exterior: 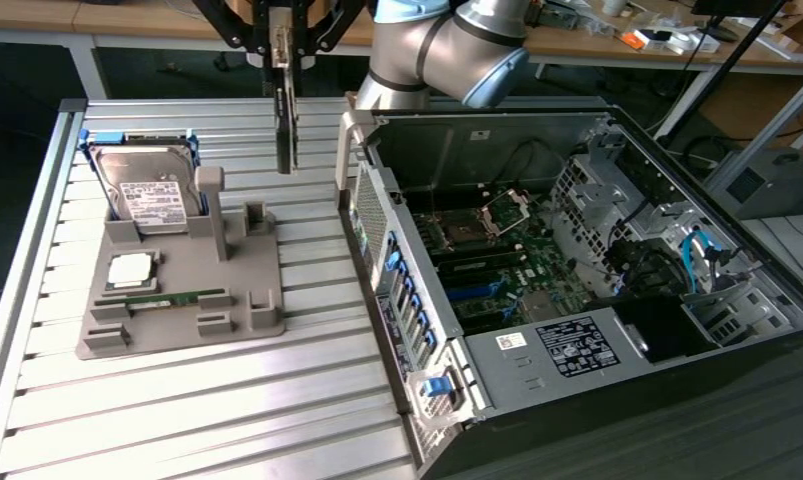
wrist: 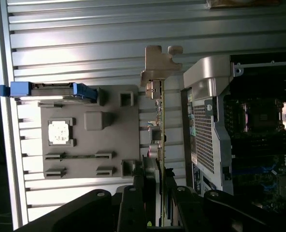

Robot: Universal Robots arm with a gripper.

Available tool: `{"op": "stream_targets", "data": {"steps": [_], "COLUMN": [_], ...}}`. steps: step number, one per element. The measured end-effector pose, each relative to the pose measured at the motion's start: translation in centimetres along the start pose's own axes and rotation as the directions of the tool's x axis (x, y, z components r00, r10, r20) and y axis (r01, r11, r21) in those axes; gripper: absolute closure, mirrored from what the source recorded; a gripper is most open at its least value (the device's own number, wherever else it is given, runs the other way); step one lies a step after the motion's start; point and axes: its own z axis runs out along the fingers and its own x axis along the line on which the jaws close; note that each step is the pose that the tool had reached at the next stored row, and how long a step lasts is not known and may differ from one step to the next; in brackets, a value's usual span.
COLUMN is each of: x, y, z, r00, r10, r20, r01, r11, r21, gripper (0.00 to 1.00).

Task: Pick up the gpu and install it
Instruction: 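Pick up the gpu and move the gpu toward the slot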

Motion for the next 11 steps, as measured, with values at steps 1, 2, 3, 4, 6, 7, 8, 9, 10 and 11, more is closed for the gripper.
{"op": "stream_targets", "data": {"steps": [1, 2, 3, 4, 6, 7, 8, 9, 10, 11], "x": [-0.05, -0.08, -0.12, -0.16, -0.25, -0.29, -0.32, -0.38, -0.42, -0.45], "y": [0.00, 0.01, 0.01, 0.01, 0.02, 0.02, 0.02, 0.03, 0.03, 0.03], "z": [0.00, 0.00, 0.00, 0.00, 0.01, 0.01, 0.01, 0.01, 0.01, 0.01], "r00": [1.0000, 1.0000, 1.0000, 1.0000, 1.0000, 1.0000, 1.0000, 1.0000, 1.0000, 1.0000], "r10": [0.000, 0.000, 0.000, 0.000, 0.000, 0.000, 0.000, 0.000, 0.000, 0.000], "r20": [0.0000, 0.0000, 0.0000, -0.0001, 0.0000, 0.0000, 0.0001, 0.0000, 0.0000, 0.0000], "r01": [0.000, 0.000, 0.000, 0.000, 0.000, 0.000, 0.000, 0.000, 0.000, 0.000], "r11": [1.0000, 1.0000, 1.0000, 1.0000, 1.0000, 1.0000, 1.0000, 1.0000, 1.0000, 1.0000], "r21": [0.0001, 0.0003, 0.0005, 0.0005, 0.0006, 0.0007, 0.0007, 0.0008, 0.0008, 0.0008], "gripper": [0.73, 0.73, 0.73, 0.73, 0.73, 0.73, 0.73, 0.73, 0.73, 0.73]}}
